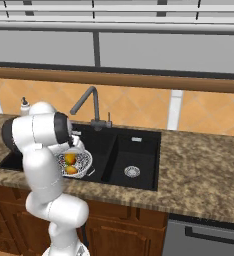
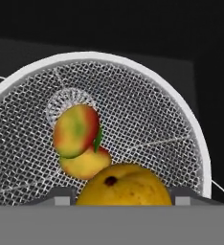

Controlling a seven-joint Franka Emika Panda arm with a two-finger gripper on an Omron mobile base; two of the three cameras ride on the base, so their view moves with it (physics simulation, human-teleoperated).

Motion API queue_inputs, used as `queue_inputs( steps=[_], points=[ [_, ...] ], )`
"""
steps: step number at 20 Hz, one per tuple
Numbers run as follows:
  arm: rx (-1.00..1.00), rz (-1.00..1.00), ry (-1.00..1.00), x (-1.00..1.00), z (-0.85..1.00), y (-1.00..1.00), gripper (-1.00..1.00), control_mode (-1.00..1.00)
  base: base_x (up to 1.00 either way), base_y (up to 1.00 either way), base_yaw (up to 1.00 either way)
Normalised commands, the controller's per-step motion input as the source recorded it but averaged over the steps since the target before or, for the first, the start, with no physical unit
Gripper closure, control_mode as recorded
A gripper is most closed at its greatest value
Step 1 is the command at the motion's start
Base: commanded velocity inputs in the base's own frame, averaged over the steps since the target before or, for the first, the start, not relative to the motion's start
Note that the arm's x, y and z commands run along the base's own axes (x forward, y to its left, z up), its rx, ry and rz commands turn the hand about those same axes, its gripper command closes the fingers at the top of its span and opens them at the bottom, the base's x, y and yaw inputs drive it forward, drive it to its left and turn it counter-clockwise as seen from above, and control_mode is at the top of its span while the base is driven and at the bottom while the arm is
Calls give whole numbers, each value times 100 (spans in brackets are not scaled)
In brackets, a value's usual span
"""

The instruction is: Put the colander in the sink, put the mango, mango, mango in the colander, and turn on the sink faucet and pour water over the colander.

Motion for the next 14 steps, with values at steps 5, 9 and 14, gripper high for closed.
queue_inputs(
  steps=[5, 9, 14],
  points=[
    [0, 0, 0, 31, -40, 0, 100, -100, 0, 0, 0],
    [0, 0, 0, 25, -36, 0, 100, -100, 0, 0, 0],
    [0, 0, 0, 28, -36, -2, 100, -100, 0, 0, 0]
  ],
)
